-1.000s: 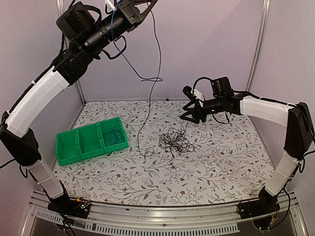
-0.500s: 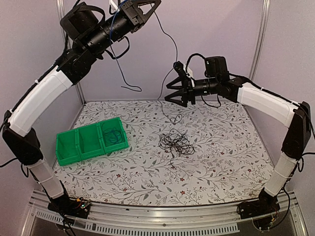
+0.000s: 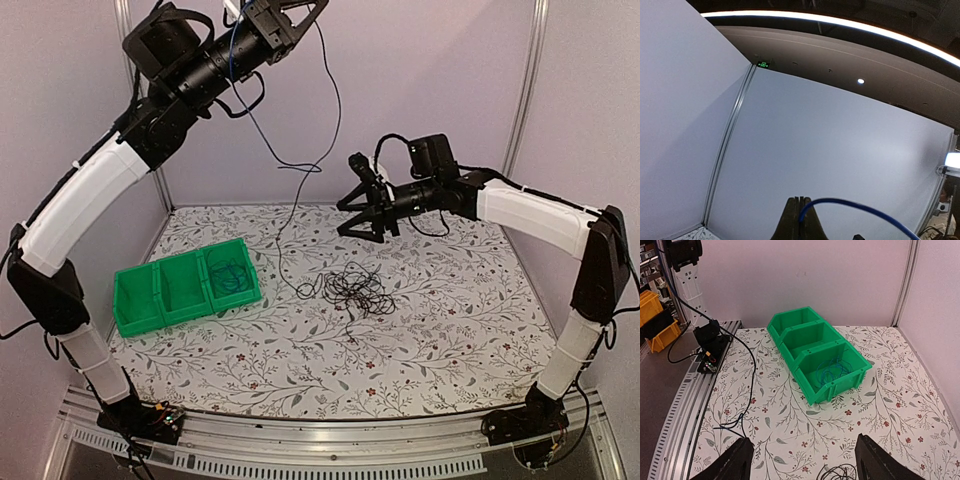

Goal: Untangle the cables

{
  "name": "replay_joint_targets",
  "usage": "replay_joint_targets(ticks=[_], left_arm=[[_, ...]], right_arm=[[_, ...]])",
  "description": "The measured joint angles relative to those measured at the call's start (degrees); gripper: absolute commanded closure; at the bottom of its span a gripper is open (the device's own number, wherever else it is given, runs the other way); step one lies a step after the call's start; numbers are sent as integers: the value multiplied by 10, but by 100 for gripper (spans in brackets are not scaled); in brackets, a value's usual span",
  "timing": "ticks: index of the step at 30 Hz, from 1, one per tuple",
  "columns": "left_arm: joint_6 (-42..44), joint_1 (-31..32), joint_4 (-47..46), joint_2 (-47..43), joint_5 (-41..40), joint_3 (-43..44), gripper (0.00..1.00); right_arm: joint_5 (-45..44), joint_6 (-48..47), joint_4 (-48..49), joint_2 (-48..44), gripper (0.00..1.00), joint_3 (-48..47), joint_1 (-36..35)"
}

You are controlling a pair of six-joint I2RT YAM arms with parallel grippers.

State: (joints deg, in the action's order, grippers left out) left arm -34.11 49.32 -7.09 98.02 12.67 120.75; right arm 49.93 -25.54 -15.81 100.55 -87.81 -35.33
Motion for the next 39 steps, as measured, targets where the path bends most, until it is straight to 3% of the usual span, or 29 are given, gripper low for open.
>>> replay_joint_targets(ticks=[9,10,13,15,17,18,26,39], left_arm=[[-9,-1,-7,28,12,55,100],[-9,-1,-7,34,14,64,100],[-9,-1,-6,43,17,80,100],[-9,-1,-5,47,17,87,100],[-9,-1,-3,47,17,92,100],[-9,-1,-2,47,17,93,100],[32,-3,28,43,-2,97,100],[176,-30,213,11,-98,137,100]], right_arm=[[8,-29,-9,10,22,30,-35],[8,-35,-9,17,29,30,-38],[1,-45,-9,49,68,30,-41],[-11,-42,-8,72,75,30,-41],[-25,-30,-7,94,97,31,-39],[-32,-22,-3,101,100,33,-37],[-49,60,28,108,100,81,17],[18,140,81,102,100,151,40]])
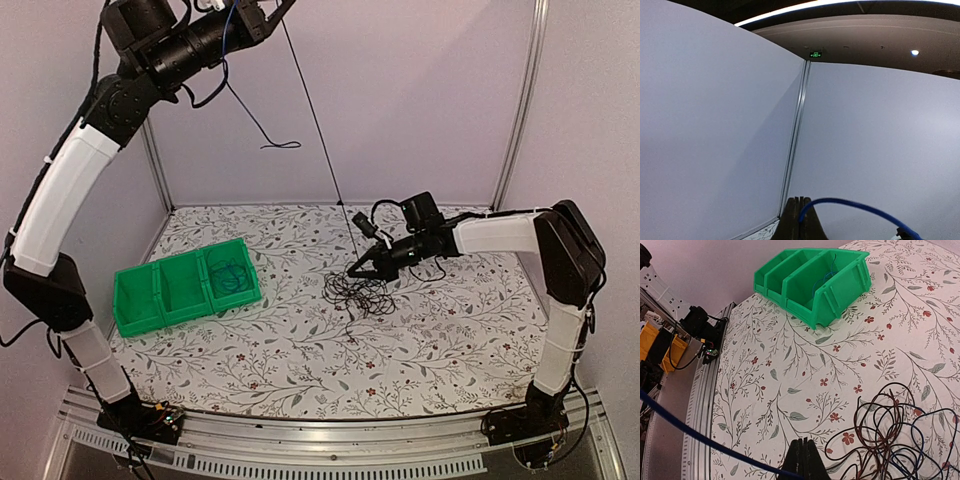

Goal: Untangle the cables

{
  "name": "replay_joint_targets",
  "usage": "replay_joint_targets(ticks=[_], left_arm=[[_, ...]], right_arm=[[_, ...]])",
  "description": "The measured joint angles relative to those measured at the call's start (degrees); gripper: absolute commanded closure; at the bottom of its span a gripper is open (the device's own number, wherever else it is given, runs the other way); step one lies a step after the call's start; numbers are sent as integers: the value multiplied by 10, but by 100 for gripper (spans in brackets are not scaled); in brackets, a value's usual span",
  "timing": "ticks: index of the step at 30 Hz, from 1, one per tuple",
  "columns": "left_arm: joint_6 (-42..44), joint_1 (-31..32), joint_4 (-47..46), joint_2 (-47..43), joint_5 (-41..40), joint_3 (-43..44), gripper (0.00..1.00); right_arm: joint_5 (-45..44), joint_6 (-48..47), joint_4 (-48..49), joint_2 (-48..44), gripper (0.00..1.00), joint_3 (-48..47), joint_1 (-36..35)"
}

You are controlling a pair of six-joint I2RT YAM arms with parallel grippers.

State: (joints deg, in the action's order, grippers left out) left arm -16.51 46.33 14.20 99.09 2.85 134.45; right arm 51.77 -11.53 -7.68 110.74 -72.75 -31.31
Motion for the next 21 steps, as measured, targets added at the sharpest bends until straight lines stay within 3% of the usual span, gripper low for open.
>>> replay_joint_targets(ticks=[6,9,14,17,21], left_arm=[[60,0,57,-21,-62,7,100],[80,-5,60,-82,-115,-71,100],[65,-27,41,-224,-189,-254,100],[35,-32,31,-282,-208,-362,100],[12,-32,41,-291,-216,-417,100]], right_arm=[[11,14,12,-5,100,2,2],[-11,-3,-23,-5,100,-26,-7],[-47,-54,-86,-6,56,-129,-34],[-48,-75,-103,-6,43,-203,-59],[-44,-76,-116,-6,33,-257,-72]])
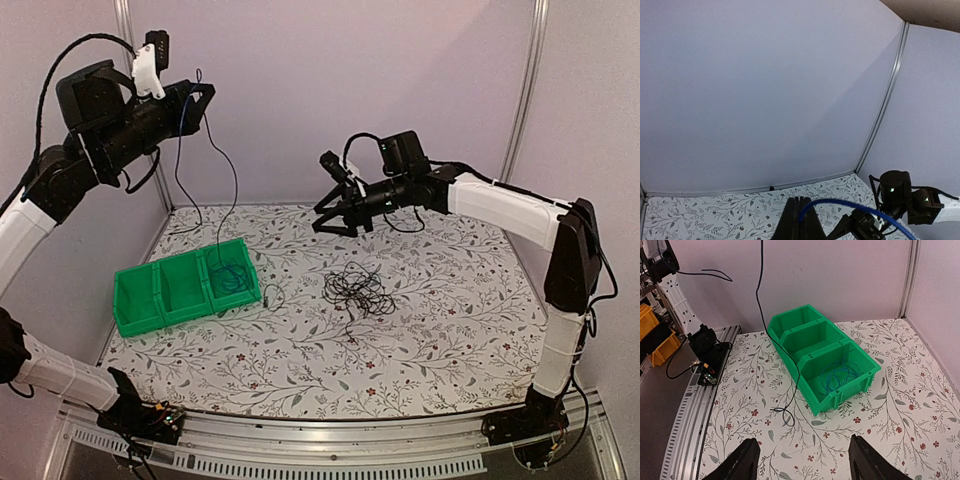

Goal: Untangle the cables

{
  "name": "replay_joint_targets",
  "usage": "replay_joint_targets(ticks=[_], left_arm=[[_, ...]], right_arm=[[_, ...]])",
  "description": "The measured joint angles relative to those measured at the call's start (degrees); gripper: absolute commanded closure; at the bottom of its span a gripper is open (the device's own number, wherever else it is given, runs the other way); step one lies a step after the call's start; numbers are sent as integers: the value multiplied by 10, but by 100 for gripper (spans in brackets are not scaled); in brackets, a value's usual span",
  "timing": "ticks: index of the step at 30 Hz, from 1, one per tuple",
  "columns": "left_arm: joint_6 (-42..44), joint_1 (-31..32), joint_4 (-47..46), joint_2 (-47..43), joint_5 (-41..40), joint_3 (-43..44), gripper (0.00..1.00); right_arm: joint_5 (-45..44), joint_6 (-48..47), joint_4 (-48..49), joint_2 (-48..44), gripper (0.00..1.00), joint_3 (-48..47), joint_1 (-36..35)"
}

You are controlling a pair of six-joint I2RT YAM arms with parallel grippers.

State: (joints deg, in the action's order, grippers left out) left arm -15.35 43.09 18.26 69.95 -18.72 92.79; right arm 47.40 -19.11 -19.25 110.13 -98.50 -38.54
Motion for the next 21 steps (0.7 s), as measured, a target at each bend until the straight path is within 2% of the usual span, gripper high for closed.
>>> replay_joint_targets(ticks=[4,7,15,21], left_arm=[[3,-3,28,4,-19,-1,100],[20,-18,59,-1,-43,29,100],[99,-53,111,-16,-125,134,100],[175,-61,111,-19,-186,173,100]], right_arm=[[1,0,-7,5,32,-7,0],[-2,1,-16,10,32,-3,0],[-21,-6,-33,9,32,32,1],[-47,-23,-46,3,32,71,1]])
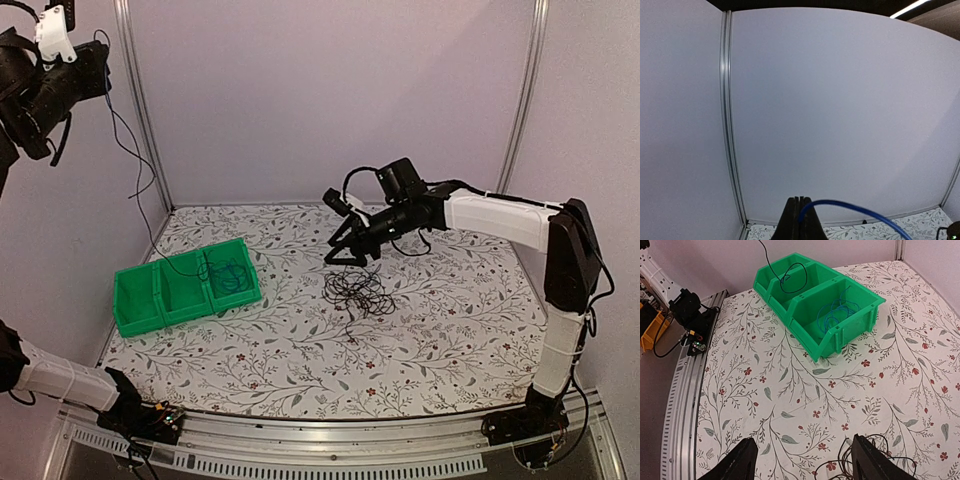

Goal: Untangle the cables

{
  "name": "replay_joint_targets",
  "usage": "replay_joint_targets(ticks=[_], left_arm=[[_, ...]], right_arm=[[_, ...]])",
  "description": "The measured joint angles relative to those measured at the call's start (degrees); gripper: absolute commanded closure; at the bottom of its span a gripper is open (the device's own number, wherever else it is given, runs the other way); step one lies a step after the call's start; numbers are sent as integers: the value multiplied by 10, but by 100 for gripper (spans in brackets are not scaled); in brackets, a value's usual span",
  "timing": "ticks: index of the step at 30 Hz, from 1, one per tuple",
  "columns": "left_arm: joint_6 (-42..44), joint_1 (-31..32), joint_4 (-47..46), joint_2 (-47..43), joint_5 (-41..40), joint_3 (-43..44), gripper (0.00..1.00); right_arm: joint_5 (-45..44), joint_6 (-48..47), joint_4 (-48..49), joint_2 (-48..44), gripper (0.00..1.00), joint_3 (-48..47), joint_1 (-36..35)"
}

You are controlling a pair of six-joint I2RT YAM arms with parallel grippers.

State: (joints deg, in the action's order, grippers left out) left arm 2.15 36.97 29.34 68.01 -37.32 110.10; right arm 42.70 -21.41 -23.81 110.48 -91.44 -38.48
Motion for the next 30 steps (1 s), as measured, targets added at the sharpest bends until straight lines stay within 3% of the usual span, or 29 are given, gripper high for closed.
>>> replay_joint_targets(ticks=[10,18,23,30], left_arm=[[131,-25,-15,32,-84,55,100],[153,-115,23,67,-93,71,100],[109,-211,37,37,-38,-25,100],[34,-289,44,-20,54,-199,100]], right_arm=[[-22,-14,-7,-33,32,32,0],[-23,-18,-6,-36,32,58,0],[-24,-18,-6,-40,32,72,0],[-33,-20,-6,-62,32,97,0]])
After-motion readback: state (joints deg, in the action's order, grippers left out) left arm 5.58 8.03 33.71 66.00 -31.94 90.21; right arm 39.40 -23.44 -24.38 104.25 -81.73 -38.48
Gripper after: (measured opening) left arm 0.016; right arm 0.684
